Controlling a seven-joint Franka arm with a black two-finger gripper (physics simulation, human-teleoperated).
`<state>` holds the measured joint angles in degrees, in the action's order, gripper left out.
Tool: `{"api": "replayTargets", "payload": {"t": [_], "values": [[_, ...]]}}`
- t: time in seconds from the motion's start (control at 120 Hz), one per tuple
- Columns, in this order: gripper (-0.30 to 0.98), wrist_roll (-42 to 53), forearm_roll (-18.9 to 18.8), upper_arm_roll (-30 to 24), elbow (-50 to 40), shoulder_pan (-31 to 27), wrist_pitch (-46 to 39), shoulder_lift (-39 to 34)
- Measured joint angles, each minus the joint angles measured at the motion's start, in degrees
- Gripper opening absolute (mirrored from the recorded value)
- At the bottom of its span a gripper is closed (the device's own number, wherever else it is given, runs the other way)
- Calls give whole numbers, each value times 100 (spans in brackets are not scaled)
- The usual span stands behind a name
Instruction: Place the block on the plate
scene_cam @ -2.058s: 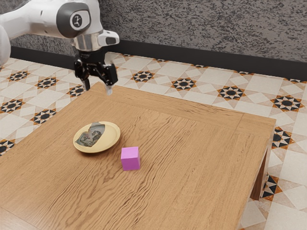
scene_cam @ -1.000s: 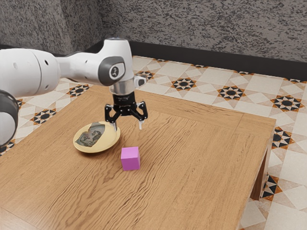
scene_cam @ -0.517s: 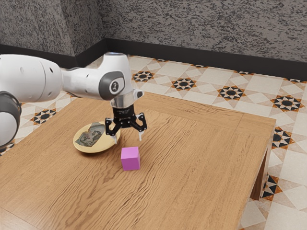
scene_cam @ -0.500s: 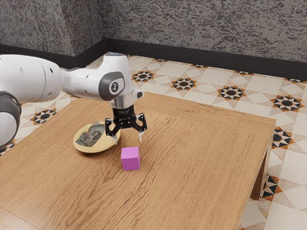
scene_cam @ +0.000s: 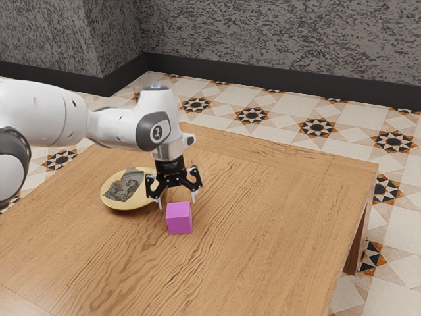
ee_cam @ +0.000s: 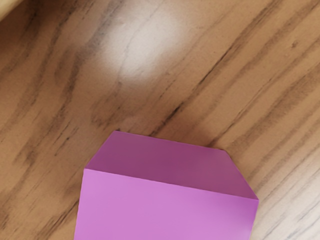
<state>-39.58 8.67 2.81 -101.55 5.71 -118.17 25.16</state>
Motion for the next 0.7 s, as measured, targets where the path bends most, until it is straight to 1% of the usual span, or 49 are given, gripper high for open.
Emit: {"api": "replayTargets", "payload": {"t": [0.542, 0.7], "values": [[69, -55, 89, -8, -25, 1, -264, 350], [64, -62, 92, -3, -25, 0, -308, 384]]}}
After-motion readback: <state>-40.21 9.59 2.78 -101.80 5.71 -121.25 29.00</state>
